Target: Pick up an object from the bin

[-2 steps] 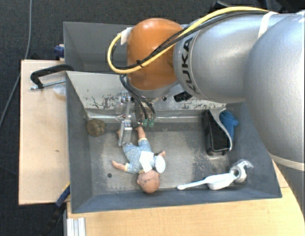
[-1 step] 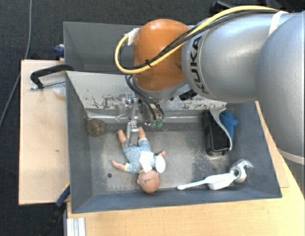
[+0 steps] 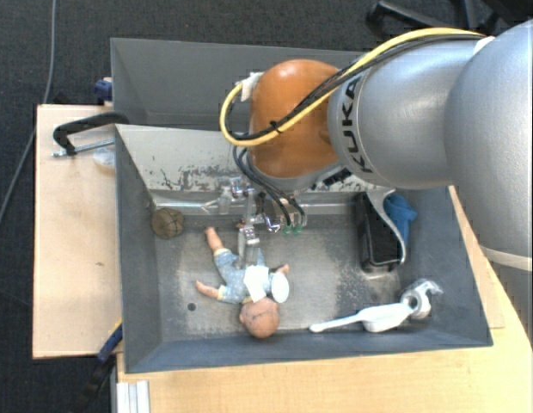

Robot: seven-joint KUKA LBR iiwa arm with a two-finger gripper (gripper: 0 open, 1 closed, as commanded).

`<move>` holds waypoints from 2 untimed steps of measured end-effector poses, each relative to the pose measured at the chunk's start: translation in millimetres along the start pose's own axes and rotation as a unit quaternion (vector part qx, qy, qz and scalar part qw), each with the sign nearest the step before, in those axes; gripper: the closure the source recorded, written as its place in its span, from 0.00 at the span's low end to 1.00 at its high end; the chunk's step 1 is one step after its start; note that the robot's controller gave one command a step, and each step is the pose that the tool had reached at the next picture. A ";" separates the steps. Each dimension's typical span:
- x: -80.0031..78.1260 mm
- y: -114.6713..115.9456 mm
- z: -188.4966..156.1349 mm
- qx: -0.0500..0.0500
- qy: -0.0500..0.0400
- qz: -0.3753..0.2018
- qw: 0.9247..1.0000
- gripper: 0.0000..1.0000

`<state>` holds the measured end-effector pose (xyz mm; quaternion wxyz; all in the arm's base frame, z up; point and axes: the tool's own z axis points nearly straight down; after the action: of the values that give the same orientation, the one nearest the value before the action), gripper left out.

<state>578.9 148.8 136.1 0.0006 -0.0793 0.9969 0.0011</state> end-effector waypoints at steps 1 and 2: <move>33.1 -4.9 22.3 -0.001 0.002 0.029 1.000 0.00; 24.4 -52.6 47.6 -0.003 -0.001 0.004 1.000 0.00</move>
Offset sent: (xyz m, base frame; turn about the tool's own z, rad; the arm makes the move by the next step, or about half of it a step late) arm -0.0023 -0.0916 -0.0661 -0.0165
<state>563.2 93.1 88.3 0.0018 -0.0756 0.9971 0.0038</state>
